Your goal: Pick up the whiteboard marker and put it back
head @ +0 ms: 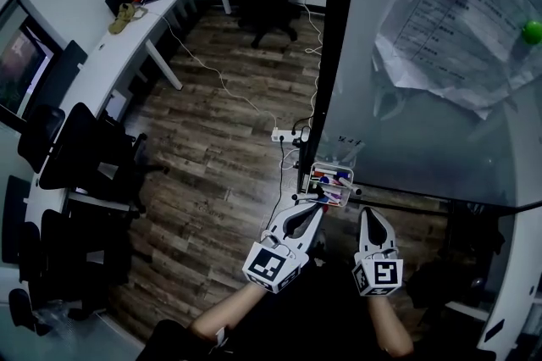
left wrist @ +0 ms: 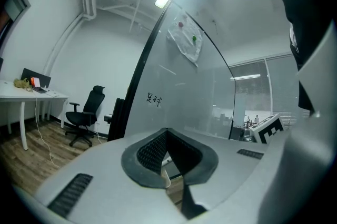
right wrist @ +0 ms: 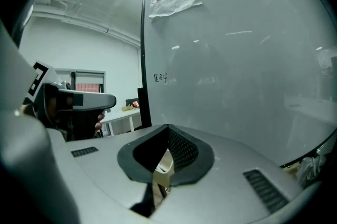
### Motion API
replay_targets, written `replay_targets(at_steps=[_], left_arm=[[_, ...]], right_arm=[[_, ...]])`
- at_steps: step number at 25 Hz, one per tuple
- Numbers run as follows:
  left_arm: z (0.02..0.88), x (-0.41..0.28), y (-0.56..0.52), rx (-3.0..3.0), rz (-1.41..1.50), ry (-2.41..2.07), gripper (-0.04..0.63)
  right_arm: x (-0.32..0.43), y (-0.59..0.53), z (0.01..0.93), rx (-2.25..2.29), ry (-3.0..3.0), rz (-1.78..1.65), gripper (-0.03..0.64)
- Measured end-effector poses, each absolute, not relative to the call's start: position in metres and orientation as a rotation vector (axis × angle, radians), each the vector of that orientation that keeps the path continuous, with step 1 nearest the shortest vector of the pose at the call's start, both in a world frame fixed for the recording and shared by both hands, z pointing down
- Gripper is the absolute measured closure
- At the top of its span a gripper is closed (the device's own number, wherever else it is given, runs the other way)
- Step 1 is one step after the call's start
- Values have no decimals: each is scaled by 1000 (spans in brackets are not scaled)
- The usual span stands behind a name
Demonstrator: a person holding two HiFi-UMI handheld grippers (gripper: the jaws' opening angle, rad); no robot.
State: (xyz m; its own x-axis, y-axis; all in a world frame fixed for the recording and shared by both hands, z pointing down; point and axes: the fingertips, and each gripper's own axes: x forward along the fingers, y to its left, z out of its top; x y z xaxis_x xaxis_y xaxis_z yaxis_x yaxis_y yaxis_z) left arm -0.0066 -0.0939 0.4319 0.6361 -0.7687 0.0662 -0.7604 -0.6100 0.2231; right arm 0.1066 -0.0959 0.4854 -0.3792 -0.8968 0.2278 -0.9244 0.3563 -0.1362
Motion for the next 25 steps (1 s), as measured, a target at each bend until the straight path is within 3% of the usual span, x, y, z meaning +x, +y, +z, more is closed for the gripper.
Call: replay_targets(at_steps=[25], left_arm=[[412,-38,-46,2657,-114,-1225,588]], right_arm=[[73,-25,422,1753,-2571,256,604]])
